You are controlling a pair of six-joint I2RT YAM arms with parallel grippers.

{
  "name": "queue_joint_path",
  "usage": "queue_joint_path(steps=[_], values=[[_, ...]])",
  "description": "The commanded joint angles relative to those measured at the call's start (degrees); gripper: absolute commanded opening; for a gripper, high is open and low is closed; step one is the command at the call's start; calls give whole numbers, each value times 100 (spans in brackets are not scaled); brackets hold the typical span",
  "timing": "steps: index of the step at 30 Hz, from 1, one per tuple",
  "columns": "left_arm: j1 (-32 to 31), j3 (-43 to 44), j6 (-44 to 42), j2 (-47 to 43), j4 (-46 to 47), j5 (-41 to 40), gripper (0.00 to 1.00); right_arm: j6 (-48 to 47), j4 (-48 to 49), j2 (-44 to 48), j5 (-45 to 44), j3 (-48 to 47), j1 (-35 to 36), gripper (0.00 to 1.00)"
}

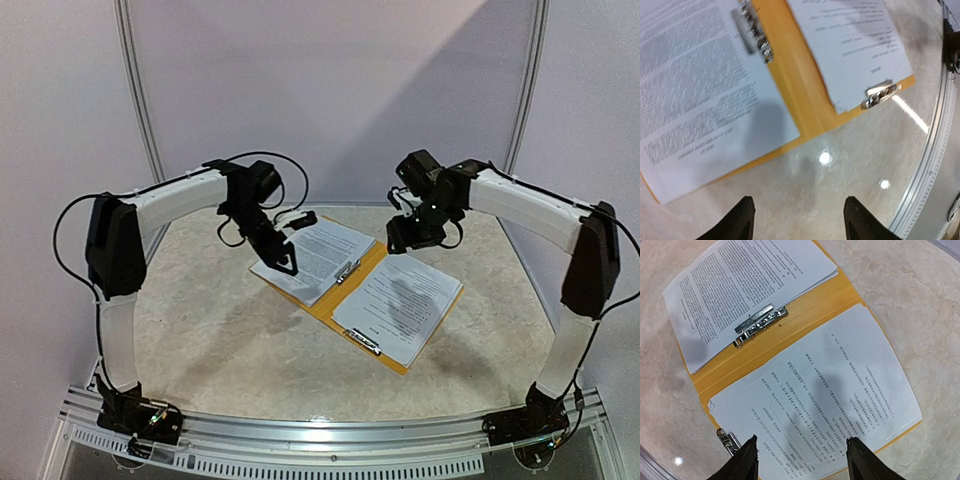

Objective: Put the files into the folder
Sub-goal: Rotate the folder with files at the center of the board.

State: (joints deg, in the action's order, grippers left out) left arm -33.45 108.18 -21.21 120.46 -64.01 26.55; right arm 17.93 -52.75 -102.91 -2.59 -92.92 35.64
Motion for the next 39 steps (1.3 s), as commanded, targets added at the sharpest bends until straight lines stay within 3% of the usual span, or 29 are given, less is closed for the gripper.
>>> queue_joint_path(steps=[1,4,8,13,19,24,30,34,39], values=[[144,-935,-150,-393,-43,-230,63,-899,-1394,-1110,-310,-1037,-787,62],[93,-1486,-515,-573,-82,-639,61,-724,-1057,-1634,-301,-1189,-1448,59],[-41,-2188,-689,-708,17,-1148,59,-369,-588,-2218,46,-1242,-2199,43],[-179,-2749,-615,-768,480,-1624,57,-472,-558,-2720,189,-1173,-2272,36],[-258,-2917,-567,-601,1086,-2200,56,-536,-374,-2589,367,-75,-2217,31],[-156,-2586,-468,-49,1487,-2628,55,-452,-266,-2211,425,718,-1937,29],[216,-1443,-287,832,1387,-3000,54,-51,40,-1501,807,1940,-1360,27],[325,-807,-388,1245,1360,-3198,54,449,685,-978,1401,2837,-420,28],[373,42,-660,1728,1244,-3272,54,1819,1751,-665,1781,3456,1007,29]])
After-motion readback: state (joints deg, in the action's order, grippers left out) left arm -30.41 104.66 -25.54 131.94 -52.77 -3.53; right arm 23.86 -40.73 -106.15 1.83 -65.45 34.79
